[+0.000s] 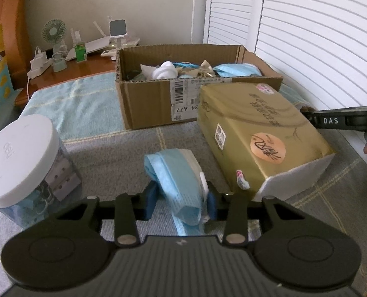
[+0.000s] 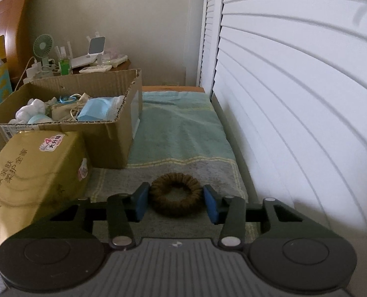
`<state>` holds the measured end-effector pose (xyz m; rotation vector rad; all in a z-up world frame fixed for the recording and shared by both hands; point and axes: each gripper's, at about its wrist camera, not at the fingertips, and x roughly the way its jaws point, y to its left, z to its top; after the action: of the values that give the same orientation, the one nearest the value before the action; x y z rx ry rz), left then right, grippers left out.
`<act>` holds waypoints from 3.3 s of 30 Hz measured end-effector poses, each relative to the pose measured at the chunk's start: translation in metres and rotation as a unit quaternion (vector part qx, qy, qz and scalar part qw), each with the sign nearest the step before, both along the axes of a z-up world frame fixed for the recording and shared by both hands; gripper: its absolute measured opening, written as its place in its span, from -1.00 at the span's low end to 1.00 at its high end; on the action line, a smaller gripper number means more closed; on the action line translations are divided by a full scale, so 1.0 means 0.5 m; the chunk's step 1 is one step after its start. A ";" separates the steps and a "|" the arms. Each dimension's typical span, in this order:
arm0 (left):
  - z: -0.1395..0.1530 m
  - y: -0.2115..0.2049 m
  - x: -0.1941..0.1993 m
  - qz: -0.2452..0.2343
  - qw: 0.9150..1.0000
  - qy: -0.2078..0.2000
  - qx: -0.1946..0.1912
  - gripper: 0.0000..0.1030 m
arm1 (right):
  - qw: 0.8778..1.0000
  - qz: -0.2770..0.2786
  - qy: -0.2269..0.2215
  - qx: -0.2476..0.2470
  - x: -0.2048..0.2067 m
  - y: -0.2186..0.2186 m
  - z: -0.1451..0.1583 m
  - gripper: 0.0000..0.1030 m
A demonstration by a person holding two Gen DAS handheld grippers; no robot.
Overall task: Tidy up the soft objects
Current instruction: 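Grasp the brown knotted hair tie with the right gripper, then carry the blue mask into the box with the left gripper while the right carries the hair tie there, then open both grippers over the box and pull them back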
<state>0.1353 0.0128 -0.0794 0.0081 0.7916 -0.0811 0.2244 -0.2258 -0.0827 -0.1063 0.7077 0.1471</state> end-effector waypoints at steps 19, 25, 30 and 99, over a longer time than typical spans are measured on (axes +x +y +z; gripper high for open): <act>0.071 0.018 -0.042 -0.075 0.997 0.009 -0.011 -0.32 | 0.999 0.032 -0.020 0.008 -0.096 0.010 0.100 -0.06; 0.108 0.032 -0.067 -0.080 0.997 -0.016 -0.016 -0.32 | 0.996 0.076 -0.036 0.026 -0.103 0.041 0.151 -0.06; 0.123 0.043 -0.074 -0.082 0.996 -0.033 -0.016 -0.32 | 0.993 0.112 -0.042 0.025 -0.078 0.088 0.176 -0.06; 0.202 -0.012 0.171 -0.028 0.995 -0.088 0.028 0.97 | 0.992 0.083 -0.027 0.089 -0.184 0.056 0.189 1.00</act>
<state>0.2209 0.0067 0.0218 0.0905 0.6177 -0.1103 0.1322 -0.1979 0.0119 0.0017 0.6276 0.3645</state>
